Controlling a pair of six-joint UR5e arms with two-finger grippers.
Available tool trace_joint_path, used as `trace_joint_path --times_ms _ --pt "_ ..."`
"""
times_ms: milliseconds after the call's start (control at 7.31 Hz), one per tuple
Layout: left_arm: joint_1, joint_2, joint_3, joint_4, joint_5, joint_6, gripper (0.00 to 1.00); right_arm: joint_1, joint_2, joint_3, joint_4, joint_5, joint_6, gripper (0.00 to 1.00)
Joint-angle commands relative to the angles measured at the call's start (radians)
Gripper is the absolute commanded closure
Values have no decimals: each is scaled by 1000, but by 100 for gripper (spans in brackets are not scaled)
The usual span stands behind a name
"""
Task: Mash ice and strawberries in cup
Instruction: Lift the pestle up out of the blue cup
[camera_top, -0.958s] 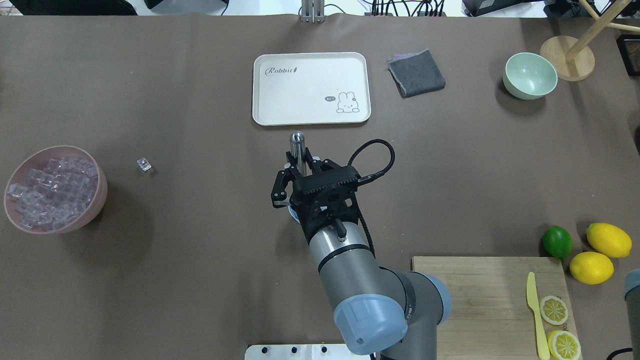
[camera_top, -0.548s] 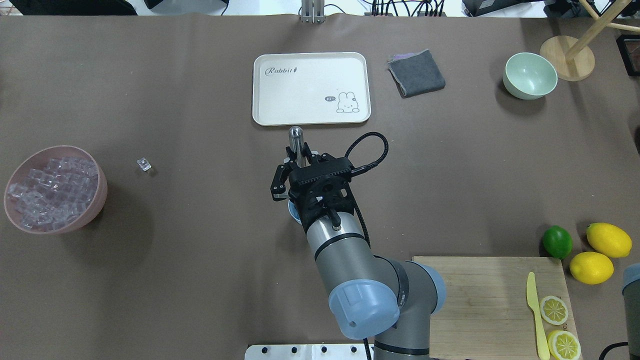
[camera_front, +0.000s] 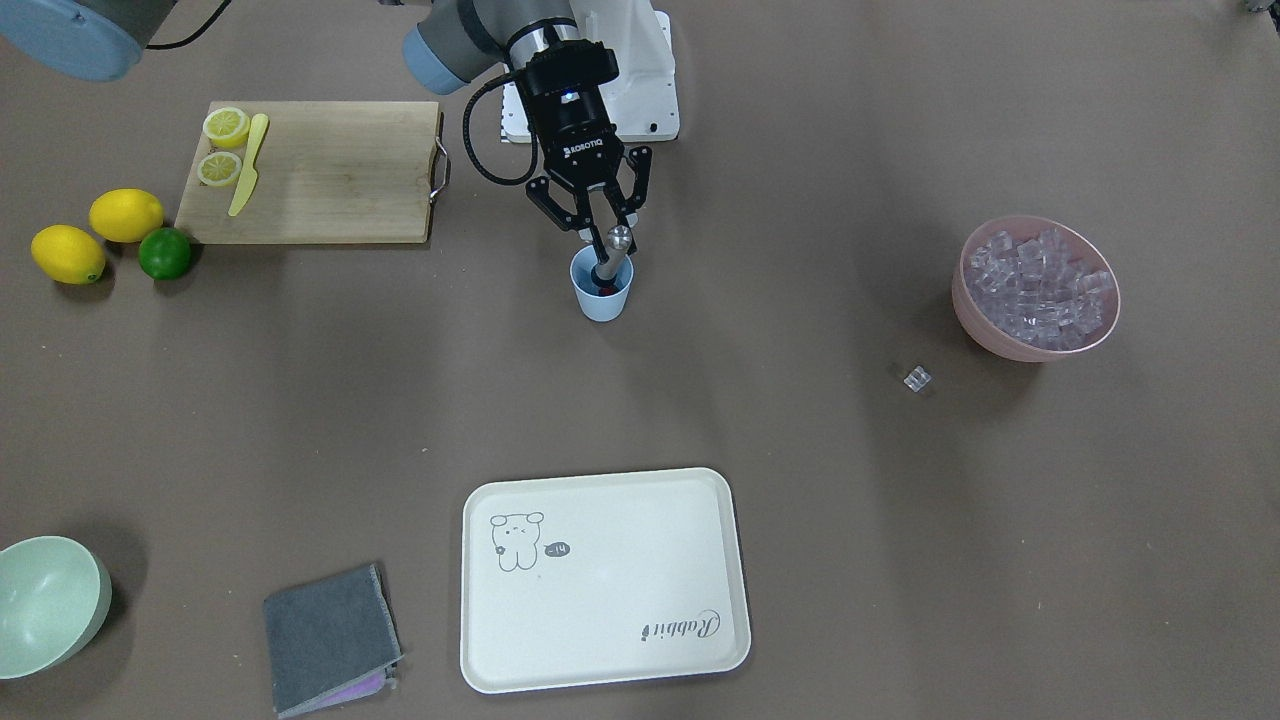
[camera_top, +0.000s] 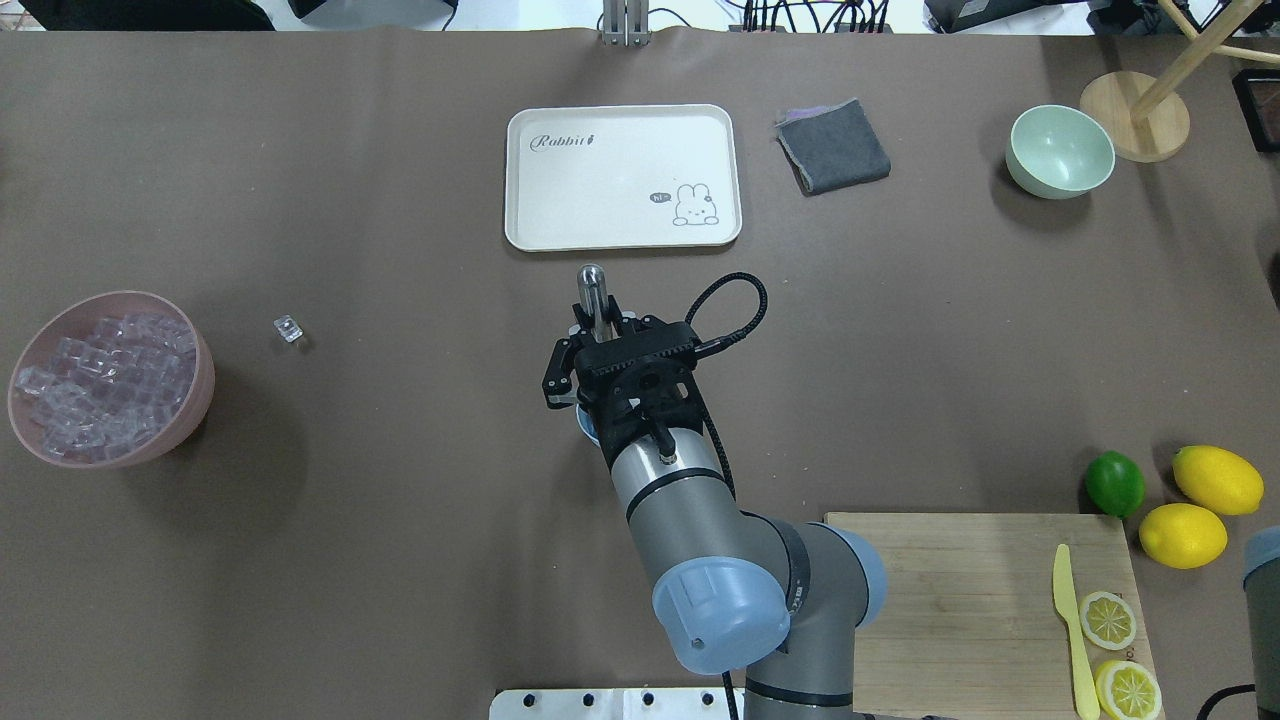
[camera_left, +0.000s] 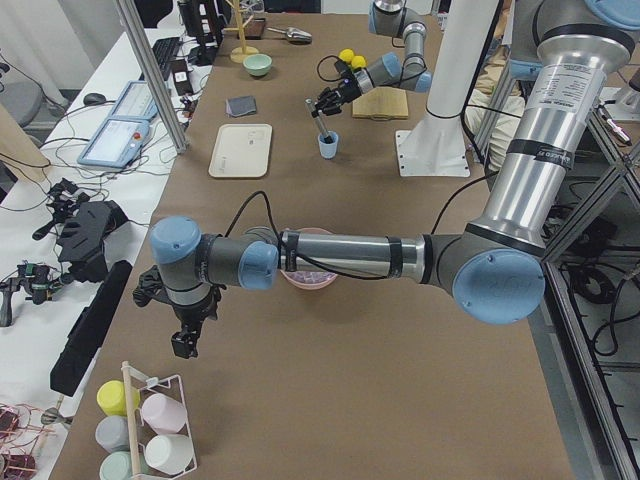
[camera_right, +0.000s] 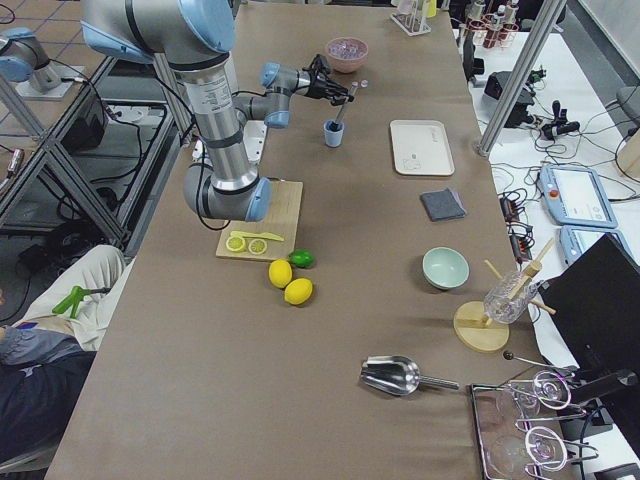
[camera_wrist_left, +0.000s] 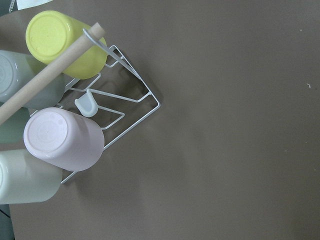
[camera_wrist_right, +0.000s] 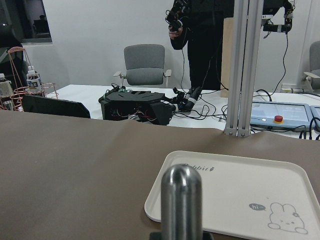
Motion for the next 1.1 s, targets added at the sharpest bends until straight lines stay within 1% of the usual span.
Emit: trace_joint_path --times_ms 0,137,274,411,548,684,821,958 --pt "-2 -9 -2 -1 0 -1 3 47 -8 87 2 168 -26 100" --pt "-2 -9 -2 -1 2 2 3 87 -15 103 3 195 -39 100" --pt "-2 -12 -5 -1 2 5 3 148 -16 105 3 268 -36 100" --pt "-2 -16 -16 -1 0 8 3 229 -34 105 2 371 -34 100" --pt "-2 -38 -16 -1 0 7 3 345 -54 102 -1 556 -25 100" --pt "-2 -53 -19 -1 -2 7 3 456 -94 99 -4 705 -22 100" --pt "-3 -55 -41 1 -2 7 3 548 -137 85 -6 845 -1 100" --pt "-2 -55 -64 1 -2 8 3 616 -188 70 -7 954 8 100"
